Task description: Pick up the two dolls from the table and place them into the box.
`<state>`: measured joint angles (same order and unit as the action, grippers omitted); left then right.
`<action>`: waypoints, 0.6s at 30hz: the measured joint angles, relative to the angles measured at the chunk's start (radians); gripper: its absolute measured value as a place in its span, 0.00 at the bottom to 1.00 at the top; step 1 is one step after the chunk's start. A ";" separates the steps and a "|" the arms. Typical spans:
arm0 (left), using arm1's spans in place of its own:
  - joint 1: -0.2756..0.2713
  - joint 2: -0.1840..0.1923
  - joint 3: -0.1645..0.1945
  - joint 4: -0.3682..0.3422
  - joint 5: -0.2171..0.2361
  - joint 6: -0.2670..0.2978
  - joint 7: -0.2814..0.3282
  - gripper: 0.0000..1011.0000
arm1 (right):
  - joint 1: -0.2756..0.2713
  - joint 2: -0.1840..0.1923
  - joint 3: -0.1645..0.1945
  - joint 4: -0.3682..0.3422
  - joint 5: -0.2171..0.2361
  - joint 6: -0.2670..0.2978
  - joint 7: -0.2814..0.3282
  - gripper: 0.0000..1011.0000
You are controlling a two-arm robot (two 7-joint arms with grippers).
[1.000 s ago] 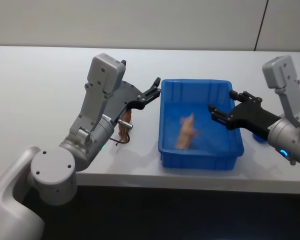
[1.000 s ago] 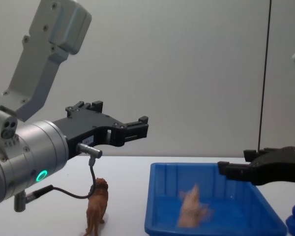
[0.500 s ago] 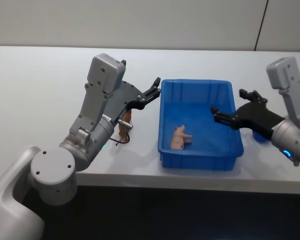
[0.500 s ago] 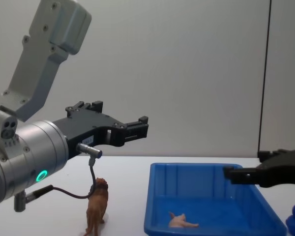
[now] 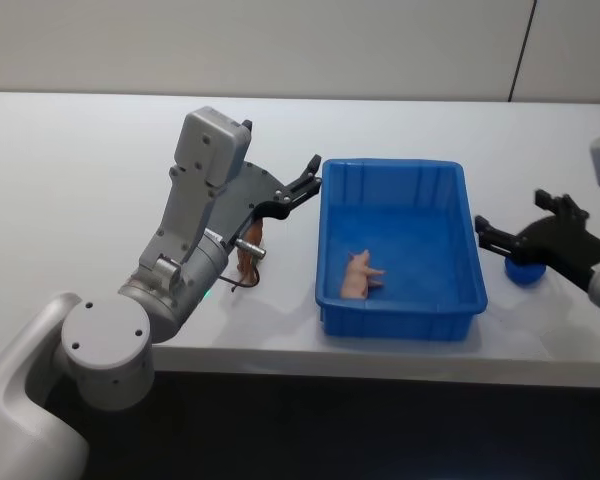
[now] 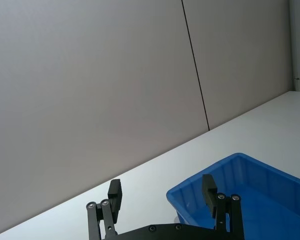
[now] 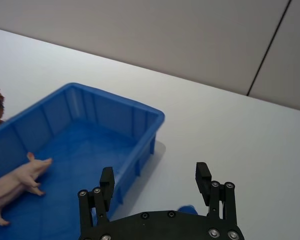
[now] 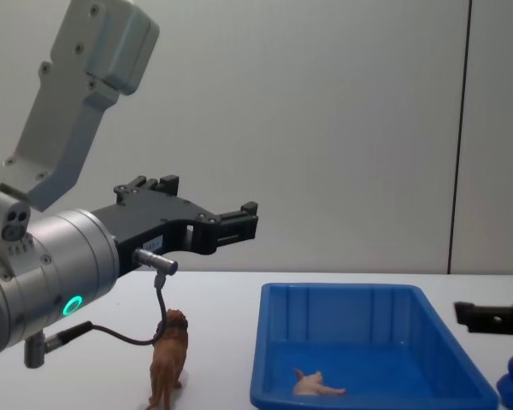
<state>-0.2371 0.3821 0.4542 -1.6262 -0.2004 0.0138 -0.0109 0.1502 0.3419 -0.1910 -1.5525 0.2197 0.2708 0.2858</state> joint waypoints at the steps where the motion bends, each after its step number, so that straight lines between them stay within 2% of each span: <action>1: 0.000 0.000 0.000 0.000 0.000 0.000 0.000 0.99 | -0.003 0.004 0.004 0.005 0.005 0.002 -0.005 0.99; 10: 0.000 0.000 0.000 0.000 0.000 0.000 0.000 0.99 | -0.007 0.016 0.018 0.052 0.018 0.016 -0.022 0.99; 18: 0.000 0.000 0.000 0.000 0.000 0.000 0.000 0.99 | 0.004 0.013 0.015 0.095 0.016 0.018 -0.018 0.99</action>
<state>-0.2371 0.3821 0.4542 -1.6262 -0.2004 0.0138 -0.0109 0.1537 0.3548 -0.1756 -1.4576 0.2353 0.2891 0.2683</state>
